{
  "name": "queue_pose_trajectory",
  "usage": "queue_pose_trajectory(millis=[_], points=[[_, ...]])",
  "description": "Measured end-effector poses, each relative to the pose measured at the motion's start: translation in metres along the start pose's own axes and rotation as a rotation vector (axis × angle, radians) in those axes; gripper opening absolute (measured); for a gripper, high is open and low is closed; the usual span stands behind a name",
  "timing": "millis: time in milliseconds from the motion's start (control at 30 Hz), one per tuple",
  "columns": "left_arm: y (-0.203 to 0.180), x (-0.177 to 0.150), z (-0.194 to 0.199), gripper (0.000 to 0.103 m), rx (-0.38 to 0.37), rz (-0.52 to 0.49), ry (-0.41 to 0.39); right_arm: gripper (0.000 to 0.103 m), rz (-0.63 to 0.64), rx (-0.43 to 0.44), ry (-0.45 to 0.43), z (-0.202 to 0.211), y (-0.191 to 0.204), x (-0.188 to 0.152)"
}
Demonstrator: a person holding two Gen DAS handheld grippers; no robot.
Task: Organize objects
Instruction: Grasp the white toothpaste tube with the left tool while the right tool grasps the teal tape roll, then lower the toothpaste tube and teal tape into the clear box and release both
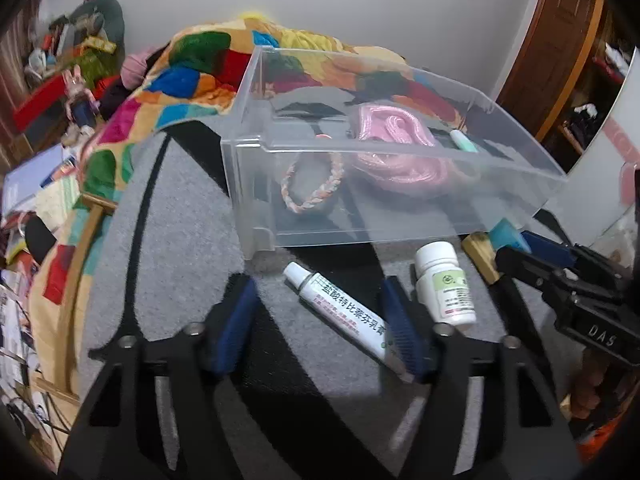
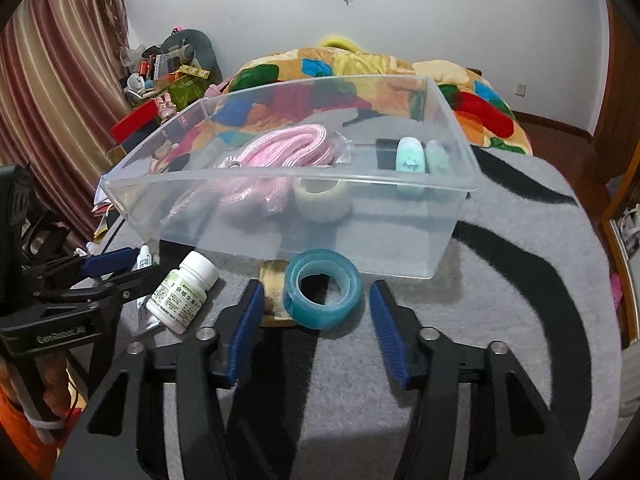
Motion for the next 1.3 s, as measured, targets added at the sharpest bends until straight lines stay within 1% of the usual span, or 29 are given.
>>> queue_pose_trajectory(millis=[33, 100, 167, 200, 233, 267, 300, 333, 533, 700, 933, 1033, 1100, 1167, 1300], points=[[-0.001, -0.001, 0.001, 0.051, 0.006, -0.007, -0.010, 0.041, 0.000, 0.000, 0.001, -0.001, 0.001, 0.000], [-0.002, -0.004, 0.004, 0.045, 0.005, -0.020, -0.022, 0.037, 0.001, -0.006, -0.007, 0.000, 0.001, 0.000], [-0.005, -0.008, 0.008, 0.042, -0.019, -0.035, -0.033, 0.037, 0.000, -0.002, -0.012, 0.002, 0.001, -0.001], [-0.006, -0.010, 0.010, 0.038, -0.019, -0.045, -0.040, 0.037, 0.001, -0.002, -0.015, 0.003, 0.002, -0.001], [-0.008, -0.012, 0.012, 0.032, -0.017, -0.062, -0.049, 0.037, 0.007, -0.005, -0.016, 0.004, 0.003, -0.002], [-0.009, -0.013, 0.013, 0.029, -0.015, -0.073, -0.055, 0.037, 0.011, -0.009, -0.018, 0.005, 0.003, -0.002], [-0.010, -0.015, 0.014, 0.020, -0.013, -0.082, -0.058, 0.037, 0.018, -0.015, -0.024, 0.007, 0.004, -0.003], [-0.010, -0.015, 0.015, 0.016, -0.014, -0.088, -0.060, 0.037, 0.025, -0.017, -0.027, 0.009, 0.006, -0.004], [-0.002, -0.019, 0.024, 0.016, -0.024, -0.078, -0.078, 0.037, 0.061, -0.043, -0.064, 0.026, 0.011, -0.004], [0.007, -0.013, 0.047, 0.016, -0.029, -0.066, -0.134, 0.037, 0.085, -0.044, -0.101, 0.044, 0.020, 0.003], [0.017, 0.016, 0.088, 0.016, -0.052, -0.028, -0.237, 0.037, 0.118, -0.024, -0.180, 0.065, 0.036, 0.032], [0.021, 0.033, 0.096, 0.016, -0.059, -0.013, -0.267, 0.037, 0.138, -0.024, -0.208, 0.070, 0.043, 0.049], [0.022, 0.043, 0.096, 0.016, -0.071, 0.000, -0.272, 0.037, 0.153, -0.025, -0.226, 0.071, 0.047, 0.059], [0.021, 0.053, 0.092, 0.016, -0.062, 0.003, -0.270, 0.037, 0.164, -0.028, -0.239, 0.071, 0.050, 0.070], [0.018, 0.070, 0.081, 0.016, -0.066, -0.004, -0.254, 0.037, 0.169, -0.006, -0.247, 0.063, 0.054, 0.088]])
Point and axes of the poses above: each gripper's, at about its wrist camera, not at the fingertips, and z roughly against the way its jaws point, y to its left, x to its top, the point moved 9 cm from there along -z, roughly the way its jaws point, and after that the axes turned 12 degrees about x, right-handed, at the moved point
